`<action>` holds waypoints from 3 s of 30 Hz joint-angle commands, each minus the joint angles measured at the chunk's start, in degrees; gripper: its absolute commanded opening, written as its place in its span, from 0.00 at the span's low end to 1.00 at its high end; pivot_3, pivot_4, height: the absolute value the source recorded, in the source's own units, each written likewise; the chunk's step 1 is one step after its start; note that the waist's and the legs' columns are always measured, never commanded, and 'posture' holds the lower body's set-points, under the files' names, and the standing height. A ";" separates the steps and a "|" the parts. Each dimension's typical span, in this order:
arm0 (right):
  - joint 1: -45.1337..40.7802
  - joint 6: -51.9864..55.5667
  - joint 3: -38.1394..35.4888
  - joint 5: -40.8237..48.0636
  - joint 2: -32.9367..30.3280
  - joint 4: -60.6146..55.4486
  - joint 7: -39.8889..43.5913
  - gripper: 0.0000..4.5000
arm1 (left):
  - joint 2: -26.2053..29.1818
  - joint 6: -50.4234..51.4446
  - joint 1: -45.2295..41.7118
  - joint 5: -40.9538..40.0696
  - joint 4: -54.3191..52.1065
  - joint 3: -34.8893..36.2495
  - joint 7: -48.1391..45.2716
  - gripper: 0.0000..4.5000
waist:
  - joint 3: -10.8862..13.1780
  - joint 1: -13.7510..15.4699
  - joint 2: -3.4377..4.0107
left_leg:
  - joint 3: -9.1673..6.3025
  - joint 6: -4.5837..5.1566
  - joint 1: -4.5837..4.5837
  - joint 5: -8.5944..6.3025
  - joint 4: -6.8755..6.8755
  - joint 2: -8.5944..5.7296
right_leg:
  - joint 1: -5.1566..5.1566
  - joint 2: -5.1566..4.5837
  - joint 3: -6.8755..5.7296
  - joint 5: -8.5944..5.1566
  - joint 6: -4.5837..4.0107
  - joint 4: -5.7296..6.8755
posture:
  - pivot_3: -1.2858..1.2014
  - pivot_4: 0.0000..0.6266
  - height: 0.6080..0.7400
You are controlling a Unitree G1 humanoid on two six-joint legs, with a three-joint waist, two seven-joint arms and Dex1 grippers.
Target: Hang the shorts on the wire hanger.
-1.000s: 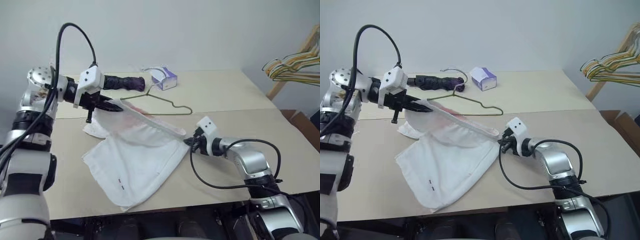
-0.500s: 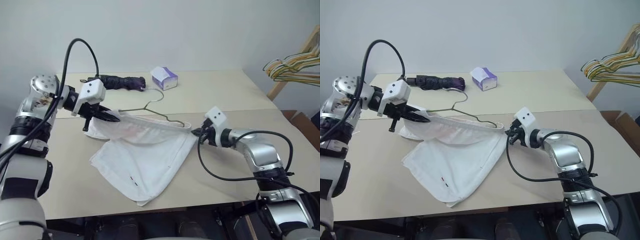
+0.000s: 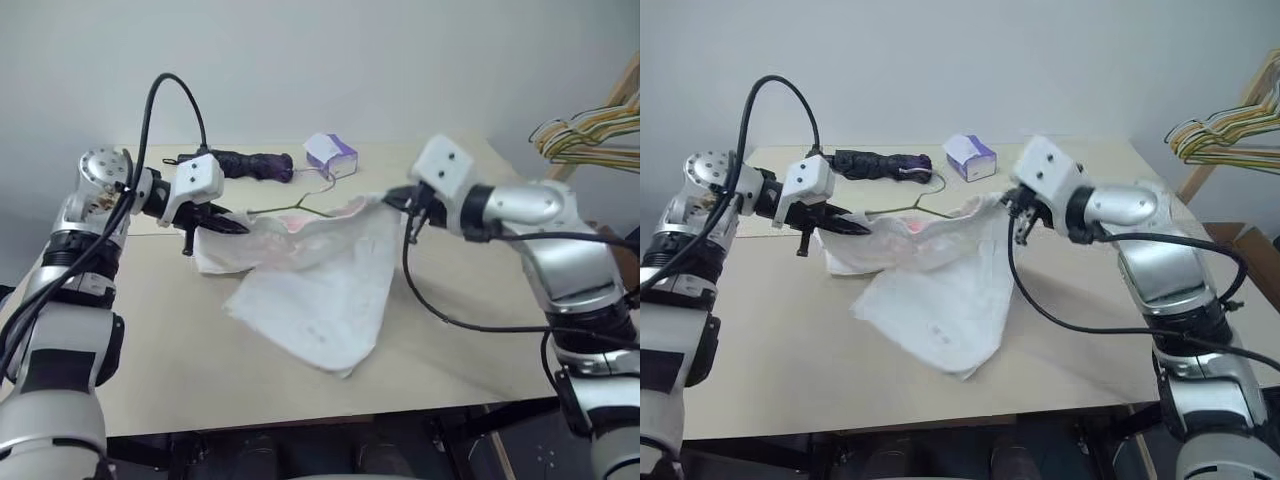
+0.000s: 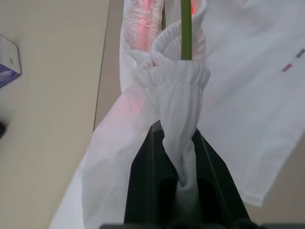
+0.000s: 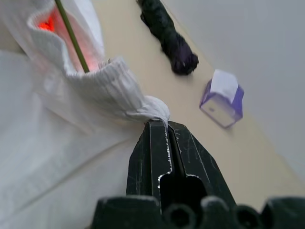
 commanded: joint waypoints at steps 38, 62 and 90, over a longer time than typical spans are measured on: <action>1.02 -21.06 5.09 -6.72 1.23 9.40 10.19 0.44 | -2.56 -1.64 2.20 -1.28 -4.41 6.84 -4.86 0.00 | -0.01 0.09 -0.01 | -0.02 0.00 0.00 0.00 0.03 -0.02 | 0.02 -0.02 -0.06 0.01 -0.01 0.03 | 0.51 0.00 1.00; 0.76 -14.54 2.04 -1.23 3.84 13.37 16.25 0.00 | -4.59 -4.78 0.13 -2.26 0.80 7.25 -4.51 0.25 | -0.01 -0.15 -0.01 | -0.03 0.00 0.01 0.00 0.04 -0.02 | 0.04 -0.03 -0.07 0.01 -0.01 0.03 | 0.49 0.00 1.00; 20.14 51.14 -35.09 2.17 -4.68 -8.08 -19.05 0.00 | -14.27 20.70 23.44 -25.08 -37.28 23.16 12.62 1.00 | -0.09 -6.58 0.08 | -0.76 0.00 0.07 0.00 0.05 -0.03 | 0.20 -0.19 -0.05 0.01 0.01 0.07 | 0.41 0.00 1.00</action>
